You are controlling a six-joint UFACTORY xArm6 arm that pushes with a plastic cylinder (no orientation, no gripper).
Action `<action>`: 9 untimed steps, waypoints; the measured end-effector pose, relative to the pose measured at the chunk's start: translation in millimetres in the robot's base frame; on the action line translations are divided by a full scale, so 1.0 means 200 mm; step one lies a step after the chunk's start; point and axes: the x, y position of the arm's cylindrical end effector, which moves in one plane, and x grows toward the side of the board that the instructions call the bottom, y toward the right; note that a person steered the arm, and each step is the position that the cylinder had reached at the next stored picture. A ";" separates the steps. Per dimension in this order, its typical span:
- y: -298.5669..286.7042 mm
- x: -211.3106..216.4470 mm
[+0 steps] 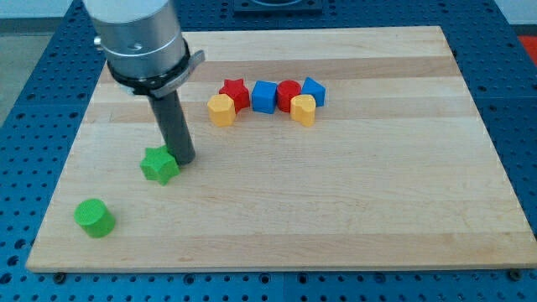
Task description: Move the green star above the green circle
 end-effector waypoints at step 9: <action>-0.26 0.09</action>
